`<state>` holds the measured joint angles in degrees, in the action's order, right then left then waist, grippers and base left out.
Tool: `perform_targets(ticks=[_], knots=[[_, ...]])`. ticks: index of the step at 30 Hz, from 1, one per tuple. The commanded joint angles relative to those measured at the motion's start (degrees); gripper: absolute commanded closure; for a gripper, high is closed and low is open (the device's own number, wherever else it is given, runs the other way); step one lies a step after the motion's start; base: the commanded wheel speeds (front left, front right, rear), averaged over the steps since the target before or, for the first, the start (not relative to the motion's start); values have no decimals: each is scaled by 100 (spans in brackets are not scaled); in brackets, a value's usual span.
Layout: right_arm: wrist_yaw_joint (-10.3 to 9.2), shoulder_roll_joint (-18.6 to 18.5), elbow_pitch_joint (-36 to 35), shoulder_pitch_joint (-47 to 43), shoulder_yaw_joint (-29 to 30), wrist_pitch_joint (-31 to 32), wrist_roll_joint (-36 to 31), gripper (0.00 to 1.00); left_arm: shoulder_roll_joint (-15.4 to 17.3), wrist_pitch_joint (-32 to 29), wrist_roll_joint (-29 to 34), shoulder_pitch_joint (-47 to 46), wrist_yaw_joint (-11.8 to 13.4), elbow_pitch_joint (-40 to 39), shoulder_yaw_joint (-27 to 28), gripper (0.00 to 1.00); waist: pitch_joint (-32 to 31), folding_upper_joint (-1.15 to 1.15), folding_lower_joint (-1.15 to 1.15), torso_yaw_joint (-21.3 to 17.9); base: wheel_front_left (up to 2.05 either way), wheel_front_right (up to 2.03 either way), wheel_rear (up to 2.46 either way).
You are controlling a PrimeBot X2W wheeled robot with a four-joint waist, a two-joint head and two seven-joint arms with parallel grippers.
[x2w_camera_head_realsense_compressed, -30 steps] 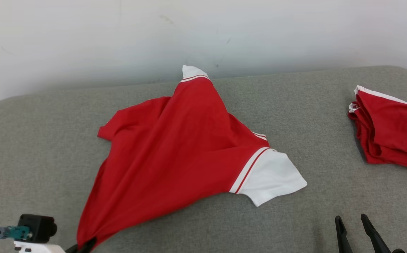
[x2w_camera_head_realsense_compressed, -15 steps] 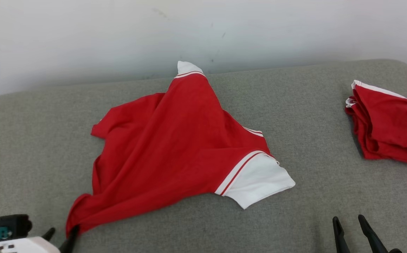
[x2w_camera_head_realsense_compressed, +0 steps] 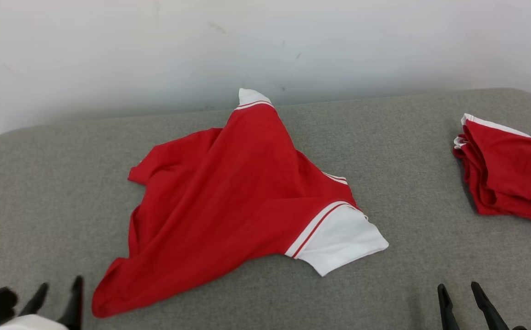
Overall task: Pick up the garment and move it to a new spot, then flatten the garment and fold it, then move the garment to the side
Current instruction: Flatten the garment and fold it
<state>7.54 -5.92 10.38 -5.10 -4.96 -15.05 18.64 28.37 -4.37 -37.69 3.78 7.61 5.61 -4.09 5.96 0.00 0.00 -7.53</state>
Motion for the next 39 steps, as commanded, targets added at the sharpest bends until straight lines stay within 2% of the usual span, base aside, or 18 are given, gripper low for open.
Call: perform_targets(ticks=[1, 9, 14, 21, 28, 35, 38, 39], knots=[[-12, -57, -7, -42, -2, -15, -1, 0, -48, 63, 95, -41, -23, -122, -88, 0, -9, 0, 0, -4, 0, 0, 0], [-12, -80, -26, 117, -111, -15, -5, 0, -509, -13, 669, -736, -232, -855, -1156, 0, 61, 0, 0, -268, 0, 0, 0], [-12, -49, -67, 189, -116, -15, -23, 0, -974, -159, 917, -1322, -488, -746, -1914, 0, 198, 0, 0, -598, 0, 0, 0], [-12, 50, -94, 315, -114, -15, 10, 0, -1472, -200, 1325, -2085, -944, 8, -2798, 0, 450, 0, 0, -1075, 0, 0, 0], [-12, 161, -77, 435, -168, -15, 50, 0, -1810, -49, 1788, -2764, -1214, 1007, -3410, 0, 670, 0, 0, -1427, 0, 0, 0], [-13, 226, -45, 503, -227, -15, 63, 0, -1881, 163, 2221, -3255, -1094, 2140, -3640, 0, 733, 0, 0, -1665, 0, 0, 0], [-13, 244, -42, 498, -223, -15, 60, 0, -1804, 302, 2468, -3423, -1059, 2548, -3790, 0, 741, 0, 0, -1707, 0, 0, 0], [-13, 247, -41, 488, -217, -15, 57, 0, -1818, 333, 2451, -3415, -1049, 2683, -3791, 28, 739, 0, 0, -1712, 0, 0, 0]])
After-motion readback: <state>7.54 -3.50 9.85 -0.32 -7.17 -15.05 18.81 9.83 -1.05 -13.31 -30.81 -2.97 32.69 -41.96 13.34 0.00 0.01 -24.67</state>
